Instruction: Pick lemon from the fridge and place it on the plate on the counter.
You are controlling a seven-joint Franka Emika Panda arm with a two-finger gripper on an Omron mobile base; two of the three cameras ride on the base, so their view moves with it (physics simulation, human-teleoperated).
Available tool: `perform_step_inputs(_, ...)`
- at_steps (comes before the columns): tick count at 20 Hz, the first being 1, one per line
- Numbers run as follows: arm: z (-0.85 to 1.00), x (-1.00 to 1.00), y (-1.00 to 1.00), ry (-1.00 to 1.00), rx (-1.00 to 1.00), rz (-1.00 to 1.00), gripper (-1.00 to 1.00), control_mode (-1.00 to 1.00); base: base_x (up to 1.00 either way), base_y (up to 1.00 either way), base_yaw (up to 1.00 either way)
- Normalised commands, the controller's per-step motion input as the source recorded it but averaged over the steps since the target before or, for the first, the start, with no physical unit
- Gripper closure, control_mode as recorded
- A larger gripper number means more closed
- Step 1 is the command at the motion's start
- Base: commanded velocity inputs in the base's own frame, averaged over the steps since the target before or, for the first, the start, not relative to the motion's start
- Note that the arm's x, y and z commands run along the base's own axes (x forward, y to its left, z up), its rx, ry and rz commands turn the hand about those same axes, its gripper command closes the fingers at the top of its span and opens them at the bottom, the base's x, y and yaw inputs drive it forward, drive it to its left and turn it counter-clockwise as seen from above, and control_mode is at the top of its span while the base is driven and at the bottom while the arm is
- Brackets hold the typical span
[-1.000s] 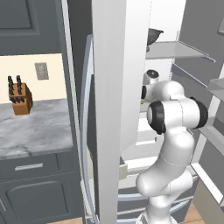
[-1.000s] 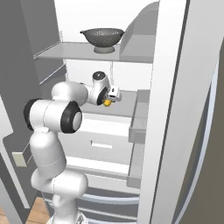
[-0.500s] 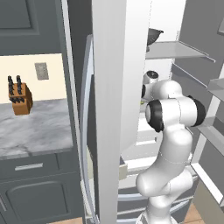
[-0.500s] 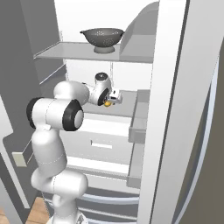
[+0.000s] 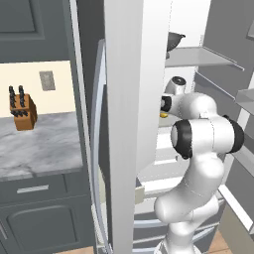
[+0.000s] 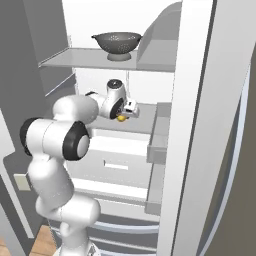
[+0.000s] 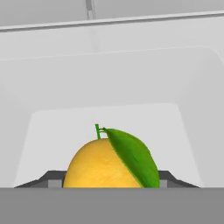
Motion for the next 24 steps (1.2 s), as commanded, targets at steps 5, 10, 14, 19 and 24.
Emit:
perform_step_inputs(5, 0.39, -1.00, 0.00, 0.00, 0.00, 0.00, 1.00, -1.00, 0.00, 0.00, 0.00)
perform_step_inputs(10, 0.49, -1.00, 0.00, 0.01, 0.00, 0.00, 1.00, -1.00, 0.00, 0.00, 0.00)
perform_step_inputs(14, 0.26, -1.00, 0.01, 0.41, 0.00, 0.00, 1.00, -1.00, 0.00, 0.00, 0.00)
perform_step_inputs(19, 0.09, -1.00, 0.06, 0.54, 0.00, 0.00, 1.00, -1.00, 0.00, 0.00, 0.00)
perform_step_inputs(24, 0.00, -1.00, 0.00, 0.09, 0.00, 0.00, 1.00, -1.00, 0.00, 0.00, 0.00)
